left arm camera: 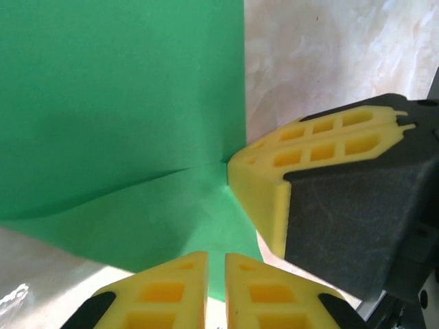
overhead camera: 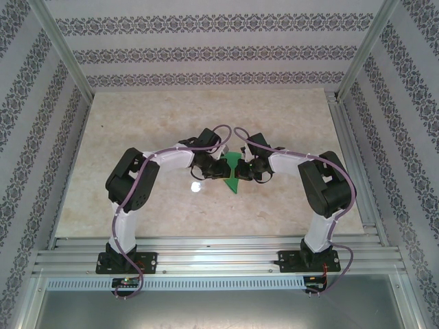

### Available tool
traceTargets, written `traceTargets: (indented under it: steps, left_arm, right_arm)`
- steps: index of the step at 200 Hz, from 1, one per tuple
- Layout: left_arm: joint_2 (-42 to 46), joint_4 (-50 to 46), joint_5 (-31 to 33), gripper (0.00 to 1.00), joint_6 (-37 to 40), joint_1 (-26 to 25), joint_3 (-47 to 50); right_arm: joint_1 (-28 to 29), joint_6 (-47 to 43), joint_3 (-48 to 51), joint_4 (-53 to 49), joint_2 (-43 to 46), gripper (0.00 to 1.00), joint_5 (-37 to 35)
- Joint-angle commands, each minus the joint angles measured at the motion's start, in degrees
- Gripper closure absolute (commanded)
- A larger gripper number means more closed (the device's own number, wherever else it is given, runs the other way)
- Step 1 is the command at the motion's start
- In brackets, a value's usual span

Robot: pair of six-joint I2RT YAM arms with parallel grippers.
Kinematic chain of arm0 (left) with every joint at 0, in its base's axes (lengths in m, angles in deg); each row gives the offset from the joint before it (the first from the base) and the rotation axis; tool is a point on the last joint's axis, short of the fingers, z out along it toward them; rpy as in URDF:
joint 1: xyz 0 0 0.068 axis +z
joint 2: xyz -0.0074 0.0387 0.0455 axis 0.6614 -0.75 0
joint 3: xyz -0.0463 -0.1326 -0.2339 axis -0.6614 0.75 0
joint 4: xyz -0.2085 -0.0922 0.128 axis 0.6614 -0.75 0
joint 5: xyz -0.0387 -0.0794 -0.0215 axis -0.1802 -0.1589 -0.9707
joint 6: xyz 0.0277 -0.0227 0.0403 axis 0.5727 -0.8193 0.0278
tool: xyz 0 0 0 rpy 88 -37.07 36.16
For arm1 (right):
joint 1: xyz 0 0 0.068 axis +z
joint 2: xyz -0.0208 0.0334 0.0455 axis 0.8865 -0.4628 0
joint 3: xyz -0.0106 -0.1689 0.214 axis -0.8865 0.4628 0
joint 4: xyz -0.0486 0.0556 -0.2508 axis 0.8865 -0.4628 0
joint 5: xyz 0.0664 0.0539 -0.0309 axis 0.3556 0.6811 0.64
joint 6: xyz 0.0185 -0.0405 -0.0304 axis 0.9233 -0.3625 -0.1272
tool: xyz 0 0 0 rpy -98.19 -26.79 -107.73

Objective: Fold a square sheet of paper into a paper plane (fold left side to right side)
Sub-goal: Third fold the triangle at the center of the table.

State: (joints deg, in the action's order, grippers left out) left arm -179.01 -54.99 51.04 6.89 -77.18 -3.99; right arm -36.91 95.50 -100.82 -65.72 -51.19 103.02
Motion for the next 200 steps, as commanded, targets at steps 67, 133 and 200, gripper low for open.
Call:
traceTargets:
  steps: [67, 133, 200]
  left_arm:
    - [-2.69, 1.44, 2.81, 0.85, -0.27, -1.26, 0.70]
    - [-4.65, 0.52, 6.55, 0.85, 0.21, -2.26, 2.29]
    - [-6.18, -0.05, 8.53, 0.86, 0.39, -2.90, 2.97]
  right_arm:
    - [1.09, -1.80, 0.08, -2.44, -3.12, 1.00, -2.07]
    - [0.68, -0.49, 0.41, -0.06, -1.95, 0.97, 0.10]
    - [-2.73, -0.84, 4.03, -3.12, 12.11, 0.80, -3.18]
